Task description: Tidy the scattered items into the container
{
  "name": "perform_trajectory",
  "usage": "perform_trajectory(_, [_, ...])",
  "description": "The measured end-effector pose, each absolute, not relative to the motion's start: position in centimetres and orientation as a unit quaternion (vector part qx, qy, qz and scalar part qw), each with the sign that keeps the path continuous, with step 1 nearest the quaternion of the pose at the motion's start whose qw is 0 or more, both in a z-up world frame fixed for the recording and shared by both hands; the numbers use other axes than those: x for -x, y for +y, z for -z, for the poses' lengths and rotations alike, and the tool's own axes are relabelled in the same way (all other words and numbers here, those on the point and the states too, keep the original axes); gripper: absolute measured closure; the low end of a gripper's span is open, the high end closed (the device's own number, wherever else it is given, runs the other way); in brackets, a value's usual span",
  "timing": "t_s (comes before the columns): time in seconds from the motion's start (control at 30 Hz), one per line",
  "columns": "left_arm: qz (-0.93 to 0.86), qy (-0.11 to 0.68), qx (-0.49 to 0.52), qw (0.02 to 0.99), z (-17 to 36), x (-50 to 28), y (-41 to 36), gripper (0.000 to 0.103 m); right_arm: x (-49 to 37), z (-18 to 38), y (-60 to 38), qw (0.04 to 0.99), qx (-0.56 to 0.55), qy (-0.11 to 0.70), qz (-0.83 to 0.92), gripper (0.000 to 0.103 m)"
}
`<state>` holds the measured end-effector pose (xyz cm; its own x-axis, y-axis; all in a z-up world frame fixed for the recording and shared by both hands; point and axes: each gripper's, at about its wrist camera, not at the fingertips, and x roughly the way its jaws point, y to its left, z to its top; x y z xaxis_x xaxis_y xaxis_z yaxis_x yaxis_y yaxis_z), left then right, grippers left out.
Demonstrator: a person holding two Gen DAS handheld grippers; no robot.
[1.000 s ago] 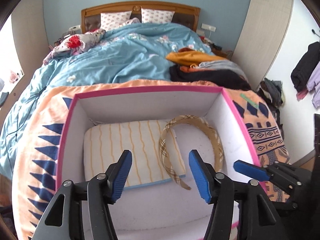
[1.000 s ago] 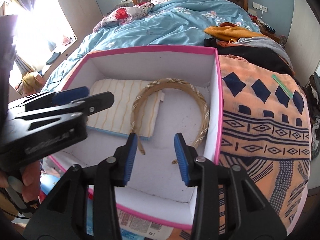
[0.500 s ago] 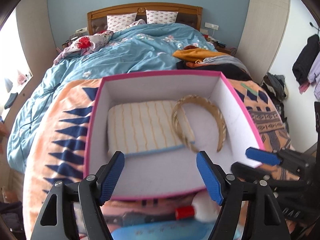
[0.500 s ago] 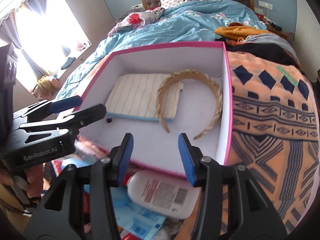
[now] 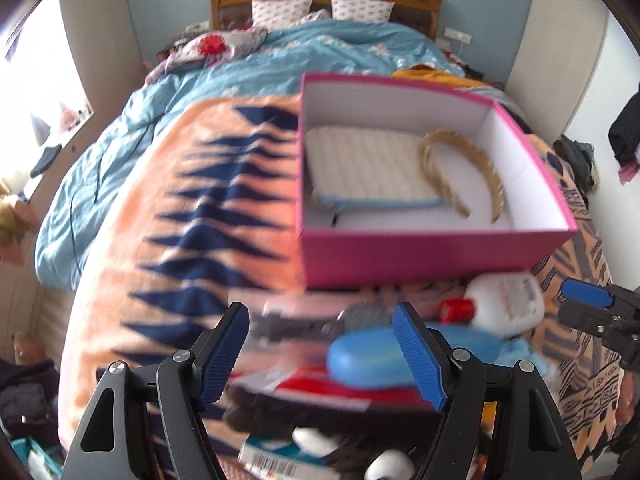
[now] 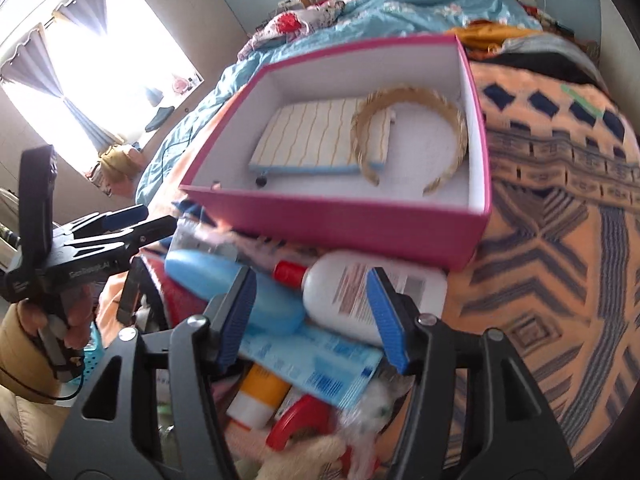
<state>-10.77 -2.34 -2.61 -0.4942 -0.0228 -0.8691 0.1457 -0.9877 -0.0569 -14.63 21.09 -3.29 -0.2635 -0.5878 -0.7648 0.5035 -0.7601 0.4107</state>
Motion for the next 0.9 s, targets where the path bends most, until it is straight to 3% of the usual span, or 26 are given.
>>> perform_trajectory(0.4, [0.835,0.125,-0.535,0.007,4.5,10.6,-3.8,0.027,13.0,7.8,18.9,0.36,-0.569,-0.069,0.736,0.044])
perform_trajectory(0.87, [0.826,0.121,-0.549,-0.047,5.4,11.8,-1.8,0.026,14.9,10.4,17.4,0.378,-0.592,-0.131,0.7,0.041])
perform_trajectory(0.9, [0.822,0.124,-0.553,-0.055,5.5,11.7,-1.6,0.031,14.8,10.3,17.4,0.379,-0.589,-0.127,0.702,0.041])
